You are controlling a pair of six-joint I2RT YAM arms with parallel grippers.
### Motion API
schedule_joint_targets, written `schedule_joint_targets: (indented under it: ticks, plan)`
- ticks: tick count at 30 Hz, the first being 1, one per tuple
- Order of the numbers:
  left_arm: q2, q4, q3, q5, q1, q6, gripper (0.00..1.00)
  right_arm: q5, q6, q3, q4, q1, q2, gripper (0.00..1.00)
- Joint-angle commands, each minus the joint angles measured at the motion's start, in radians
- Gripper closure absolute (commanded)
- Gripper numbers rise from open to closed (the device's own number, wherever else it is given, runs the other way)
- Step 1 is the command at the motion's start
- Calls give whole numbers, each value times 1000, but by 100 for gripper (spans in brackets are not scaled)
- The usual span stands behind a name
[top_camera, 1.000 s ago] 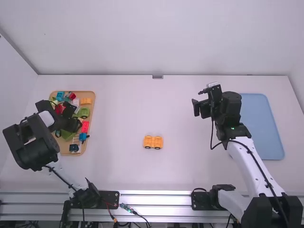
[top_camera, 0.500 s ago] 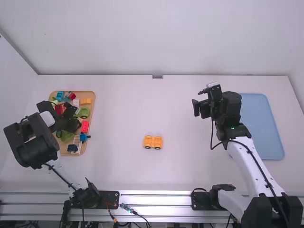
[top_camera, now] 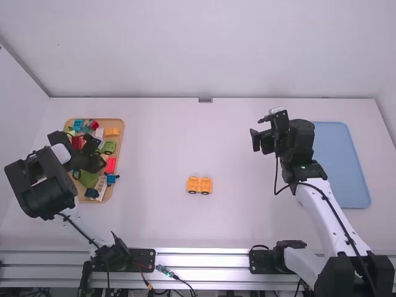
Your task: Assemble lego blocks to make yellow taxi
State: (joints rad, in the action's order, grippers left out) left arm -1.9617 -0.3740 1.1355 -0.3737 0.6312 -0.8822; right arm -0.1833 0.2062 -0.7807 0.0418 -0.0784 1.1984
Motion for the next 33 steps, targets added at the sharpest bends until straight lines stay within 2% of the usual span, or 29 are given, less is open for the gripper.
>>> schedule_joint_targets:
  ticks: [1, 2, 5, 12, 16, 18, 27, 33]
  plan:
    - [-21, -45, 52, -21, -6, 3, 78, 0, -7, -25, 2, -2, -12, 1]
    - [-21, -89, 84, -25, -5, 3, 82, 0, -8, -25, 3, -3, -12, 1]
    - [-21, -173, 144, -45, -6, 2, 82, -2, -8, -25, 3, -2, -12, 1]
    - [-21, -388, 320, -148, -10, -6, 92, -3, -8, -25, 3, -2, -12, 1]
    - [-21, -508, 406, -149, -55, -7, 98, -3, -8, -25, 3, -2, -12, 1]
    - [-20, -539, 429, -129, -91, -6, 98, -3, -8, -25, 4, -4, -12, 1]
    - [-8, -562, 388, -10, -353, -80, 98, -2, 23, -25, 5, -27, -12, 1]
    - [63, -435, 260, 77, -512, -28, 98, -7, 16, -25, 14, -7, -12, 1]
